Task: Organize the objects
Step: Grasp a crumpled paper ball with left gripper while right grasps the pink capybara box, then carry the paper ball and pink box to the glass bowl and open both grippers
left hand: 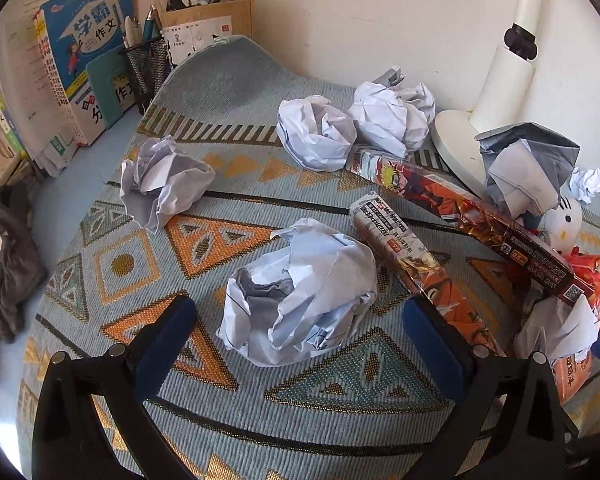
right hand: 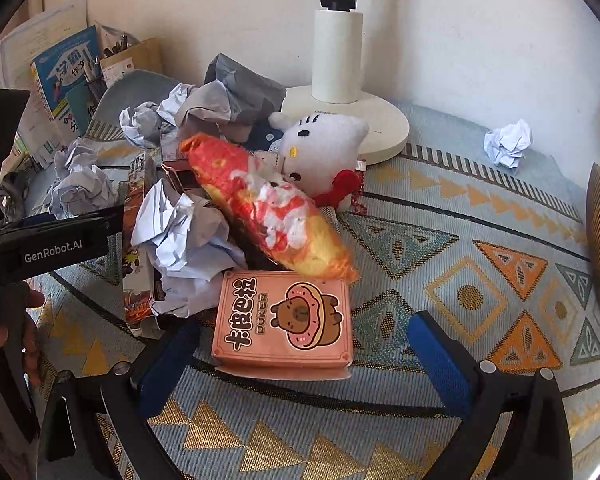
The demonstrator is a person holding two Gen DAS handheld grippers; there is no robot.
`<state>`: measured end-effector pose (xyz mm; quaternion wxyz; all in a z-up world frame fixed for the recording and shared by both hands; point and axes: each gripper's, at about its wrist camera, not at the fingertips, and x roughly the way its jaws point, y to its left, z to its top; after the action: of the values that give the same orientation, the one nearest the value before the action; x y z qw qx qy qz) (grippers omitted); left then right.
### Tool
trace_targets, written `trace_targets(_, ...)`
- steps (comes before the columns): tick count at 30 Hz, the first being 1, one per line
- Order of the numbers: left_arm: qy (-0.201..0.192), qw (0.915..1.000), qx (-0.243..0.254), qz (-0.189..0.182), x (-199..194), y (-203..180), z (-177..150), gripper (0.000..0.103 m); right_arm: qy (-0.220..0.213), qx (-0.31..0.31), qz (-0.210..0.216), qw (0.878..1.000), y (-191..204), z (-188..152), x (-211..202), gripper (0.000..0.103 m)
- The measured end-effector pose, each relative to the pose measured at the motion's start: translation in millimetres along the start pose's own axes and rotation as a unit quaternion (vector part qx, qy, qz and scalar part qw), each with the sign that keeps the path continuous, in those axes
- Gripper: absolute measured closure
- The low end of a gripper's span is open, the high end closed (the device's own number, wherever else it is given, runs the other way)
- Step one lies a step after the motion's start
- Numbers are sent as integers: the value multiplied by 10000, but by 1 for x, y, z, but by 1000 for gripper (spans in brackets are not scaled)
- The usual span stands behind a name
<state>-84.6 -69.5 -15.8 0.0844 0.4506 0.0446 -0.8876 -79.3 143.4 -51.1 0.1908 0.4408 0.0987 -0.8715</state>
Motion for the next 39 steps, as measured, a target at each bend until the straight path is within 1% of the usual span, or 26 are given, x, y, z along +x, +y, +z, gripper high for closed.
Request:
trace_targets(4, 1, 10000, 1, 2, 0, 0, 0, 0, -35, -11, 90, 10000, 1, -1, 0, 1)
trace_targets(5, 0, 10000, 1, 1, 0, 0, 0, 0, -129, 18, 137, 9998, 0, -1, -6, 15)
trace_targets(6, -1, 10000, 0, -1, 0, 0, 0, 0, -250, 65, 203, 9995, -2, -2, -12, 38)
trace_targets(8, -7, 10000, -6, -27, 0, 0, 0, 1, -311, 184, 337, 9988, -8, -2, -13, 45)
trace_targets(9, -40, 10000, 4, -71, -1, -1, 0, 6, -344, 251, 425, 9982, -11, -2, -15, 47)
trace_targets(10, -157, 9998, 23, -96, -6, -2, -1, 28, -370, 319, 540, 9973, -14, -4, -17, 47)
trace_targets(11, -264, 9996, 53, -102, -10, -3, -1, 45, -395, 388, 658, 9963, -17, -4, -18, 48)
trace_targets(13, -253, 9994, 87, -231, -12, -3, -3, 45, -389, 491, 829, 9946, -21, -7, -20, 48)
trace_targets(16, -287, 9991, 1, -308, -18, -1, -8, 45, -352, 466, 1016, 9931, -25, -16, -29, 48)
trace_targets(17, -311, 9991, -34, -270, -21, -1, -12, 45, -348, 490, 1068, 9925, -28, -20, -32, 48)
trace_targets(19, -467, 9987, -71, -198, -32, -3, -19, 45, -313, 562, 1155, 9912, -37, -25, -38, 48)
trace_targets(21, -652, 9976, -65, -226, -45, -9, -24, 45, -356, 648, 1173, 9903, -47, -28, -44, 48)
trace_targets(25, -815, 9954, -69, -509, -63, -19, -19, 45, -470, 839, 1326, 9865, -70, -29, -60, 48)
trace_targets(30, -925, 9924, 71, -804, -72, -34, -9, 45, -421, 985, 1267, 9861, -89, -32, -65, 48)
trace_targets(34, -896, 9902, 200, -1049, -81, -58, -8, 45, -394, 1142, 1351, 9835, -100, -33, -66, 48)
trace_targets(37, -781, 9881, 79, -1320, -84, -73, -7, 45, -497, 1102, 1326, 9838, -105, -29, -74, 48)
trace_targets(39, -799, 9861, 113, -1450, -88, -86, -8, 45, -595, 1058, 1278, 9843, -111, -24, -82, 48)
